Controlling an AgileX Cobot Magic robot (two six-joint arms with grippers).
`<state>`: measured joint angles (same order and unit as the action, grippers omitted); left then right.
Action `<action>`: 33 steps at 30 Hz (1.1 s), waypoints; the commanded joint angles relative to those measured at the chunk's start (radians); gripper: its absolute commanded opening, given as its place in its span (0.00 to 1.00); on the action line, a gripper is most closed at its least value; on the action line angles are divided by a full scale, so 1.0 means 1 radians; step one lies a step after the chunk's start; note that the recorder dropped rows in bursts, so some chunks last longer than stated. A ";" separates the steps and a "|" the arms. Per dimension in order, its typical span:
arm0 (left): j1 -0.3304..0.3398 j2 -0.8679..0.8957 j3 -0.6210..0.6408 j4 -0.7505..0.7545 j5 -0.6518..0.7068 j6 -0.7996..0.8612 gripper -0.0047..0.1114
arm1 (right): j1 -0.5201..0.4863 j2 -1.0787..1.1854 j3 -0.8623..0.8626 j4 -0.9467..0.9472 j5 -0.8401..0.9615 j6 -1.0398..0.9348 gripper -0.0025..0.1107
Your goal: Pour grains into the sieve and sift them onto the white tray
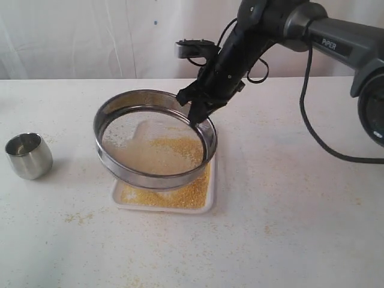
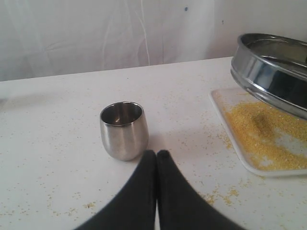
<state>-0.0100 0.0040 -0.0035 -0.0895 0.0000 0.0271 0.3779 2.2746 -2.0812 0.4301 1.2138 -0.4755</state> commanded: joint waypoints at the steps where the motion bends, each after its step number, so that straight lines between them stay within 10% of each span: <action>1: -0.004 -0.004 0.004 -0.006 -0.006 0.000 0.04 | 0.000 -0.021 0.000 -0.325 -0.076 0.270 0.02; 7: -0.004 -0.004 0.004 -0.006 -0.006 0.000 0.04 | 0.002 -0.020 0.011 0.046 0.007 -0.055 0.02; 12: -0.004 -0.004 0.004 -0.006 -0.006 0.000 0.04 | 0.000 -0.021 0.011 -0.274 -0.058 0.389 0.02; 16: -0.004 -0.004 0.004 -0.006 -0.006 0.000 0.04 | 0.014 -0.026 0.019 -0.039 0.007 -0.086 0.02; 20: -0.004 -0.004 0.004 -0.006 -0.006 0.000 0.04 | 0.010 -0.027 0.019 -0.337 -0.076 0.467 0.02; 24: -0.004 -0.004 0.004 -0.006 -0.006 0.000 0.04 | 0.023 -0.032 0.032 0.015 0.007 -0.134 0.02; 27: -0.004 -0.004 0.004 -0.006 -0.006 0.000 0.04 | 0.019 -0.031 0.032 -0.243 -0.101 0.390 0.02; 31: -0.004 -0.004 0.004 -0.006 -0.006 0.000 0.04 | 0.031 -0.029 0.033 0.013 0.007 -0.135 0.02; 33: -0.004 -0.004 0.004 -0.006 -0.006 0.000 0.04 | 0.029 -0.029 0.033 -0.178 -0.051 0.180 0.02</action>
<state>-0.0100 0.0040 -0.0035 -0.0895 0.0000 0.0271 0.4023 2.2625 -2.0482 0.3410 1.1977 -0.4529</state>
